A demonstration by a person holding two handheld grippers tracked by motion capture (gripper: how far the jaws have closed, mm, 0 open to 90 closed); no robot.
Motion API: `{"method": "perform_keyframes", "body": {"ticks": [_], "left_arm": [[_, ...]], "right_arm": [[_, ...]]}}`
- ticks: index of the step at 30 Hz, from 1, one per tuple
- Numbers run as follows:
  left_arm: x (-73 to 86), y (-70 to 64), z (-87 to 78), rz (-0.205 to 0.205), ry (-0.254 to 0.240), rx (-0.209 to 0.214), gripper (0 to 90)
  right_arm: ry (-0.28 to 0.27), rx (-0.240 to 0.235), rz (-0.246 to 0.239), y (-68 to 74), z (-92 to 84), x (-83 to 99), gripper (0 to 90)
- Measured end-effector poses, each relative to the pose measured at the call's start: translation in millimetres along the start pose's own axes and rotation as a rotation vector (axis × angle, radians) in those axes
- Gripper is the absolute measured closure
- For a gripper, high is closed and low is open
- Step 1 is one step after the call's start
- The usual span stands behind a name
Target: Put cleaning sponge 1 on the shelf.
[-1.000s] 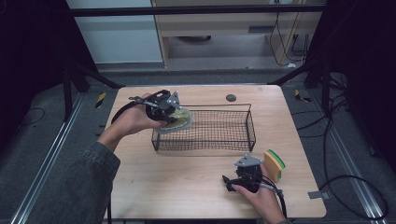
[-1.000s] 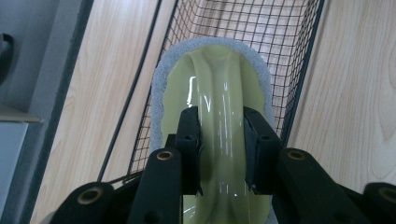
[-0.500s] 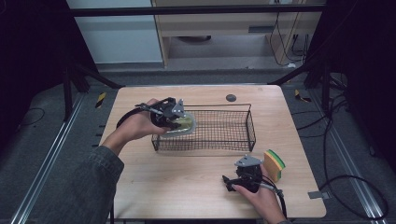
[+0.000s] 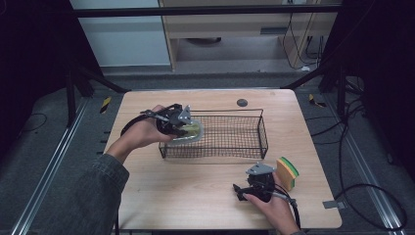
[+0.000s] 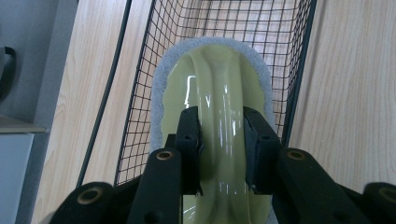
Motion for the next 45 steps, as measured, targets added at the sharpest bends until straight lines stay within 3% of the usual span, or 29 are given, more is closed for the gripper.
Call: {"method": "perform_keyframes", "body": {"ticks": [15,34,45], "left_arm": [[10.0,5.2,8.4,-0.019,0.014,-0.004,70.3],[14.5,5.4,30.5,-0.039,0.031,0.029,70.3],[15.9,7.0,48.1,-0.045,0.064,0.054,70.2]], "right_arm": [[0.001,0.0,0.0,0.0,-0.1,0.1,4.0],[-0.003,-0.001,0.003,0.3,-0.1,0.1,4.0],[-0.004,-0.002,0.001,0.1,0.0,0.2,4.0]]}}
Point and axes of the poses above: each handheld gripper's, and its own axes: z roughly forward along the jaws, x roughly out of its underside, y roughly to its left, the point moved 3 cm from there along z, roughly forward along the jaws, and after that the axes turned 15 degrees about -z, right-handed, at the moved point
